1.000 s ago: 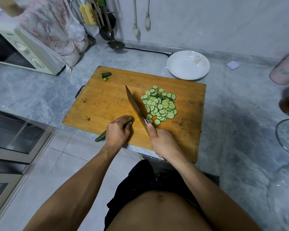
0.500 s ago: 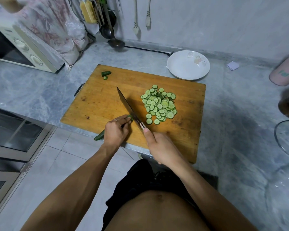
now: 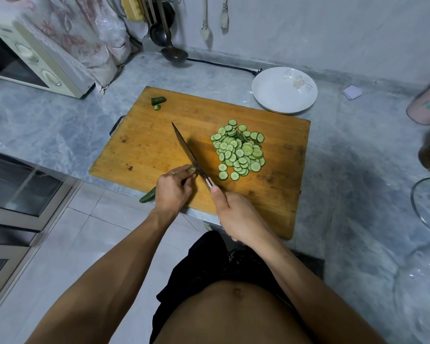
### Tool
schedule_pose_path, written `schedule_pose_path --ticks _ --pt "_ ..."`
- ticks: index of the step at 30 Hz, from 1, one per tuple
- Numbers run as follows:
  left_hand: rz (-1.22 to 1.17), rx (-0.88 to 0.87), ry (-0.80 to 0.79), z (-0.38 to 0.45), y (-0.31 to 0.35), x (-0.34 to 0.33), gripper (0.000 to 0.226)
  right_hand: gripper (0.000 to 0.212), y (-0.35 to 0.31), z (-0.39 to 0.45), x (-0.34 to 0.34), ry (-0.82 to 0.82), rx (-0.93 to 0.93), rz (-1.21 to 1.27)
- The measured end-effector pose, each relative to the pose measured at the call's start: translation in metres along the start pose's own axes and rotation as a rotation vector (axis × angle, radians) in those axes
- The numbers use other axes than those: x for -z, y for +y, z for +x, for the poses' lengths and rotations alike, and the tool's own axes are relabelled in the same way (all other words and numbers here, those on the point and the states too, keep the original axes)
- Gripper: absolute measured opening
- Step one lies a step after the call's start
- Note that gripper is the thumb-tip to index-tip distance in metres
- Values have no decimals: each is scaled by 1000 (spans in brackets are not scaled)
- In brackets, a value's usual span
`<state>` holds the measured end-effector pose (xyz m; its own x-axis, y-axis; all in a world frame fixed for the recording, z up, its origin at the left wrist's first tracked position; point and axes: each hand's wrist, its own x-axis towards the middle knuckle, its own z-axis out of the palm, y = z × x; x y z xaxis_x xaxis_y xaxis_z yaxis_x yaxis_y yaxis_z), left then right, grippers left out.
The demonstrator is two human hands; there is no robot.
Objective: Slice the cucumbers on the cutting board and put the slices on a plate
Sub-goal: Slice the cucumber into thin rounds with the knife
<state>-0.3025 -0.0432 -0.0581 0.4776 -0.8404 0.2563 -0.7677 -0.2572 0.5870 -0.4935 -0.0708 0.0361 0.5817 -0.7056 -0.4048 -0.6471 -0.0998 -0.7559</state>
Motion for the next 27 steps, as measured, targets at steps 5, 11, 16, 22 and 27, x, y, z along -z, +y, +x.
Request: schedule_pose_path --ticks 5,11,16,22,27 --pt "4 -20 20 -1 4 0 18 58 -5 21 -9 1 -7 3" --pt "-38 -18 28 0 1 0 19 63 2 30 -8 48 -29 -2" --pt "-21 -30 32 1 0 2 20 69 12 25 6 100 -68 31" --pt "-26 -28 29 1 -2 0 17 68 16 18 9 95 -57 41" --pt "-41 -53 31 -1 -3 1 15 59 5 6 -1 69 3 56"
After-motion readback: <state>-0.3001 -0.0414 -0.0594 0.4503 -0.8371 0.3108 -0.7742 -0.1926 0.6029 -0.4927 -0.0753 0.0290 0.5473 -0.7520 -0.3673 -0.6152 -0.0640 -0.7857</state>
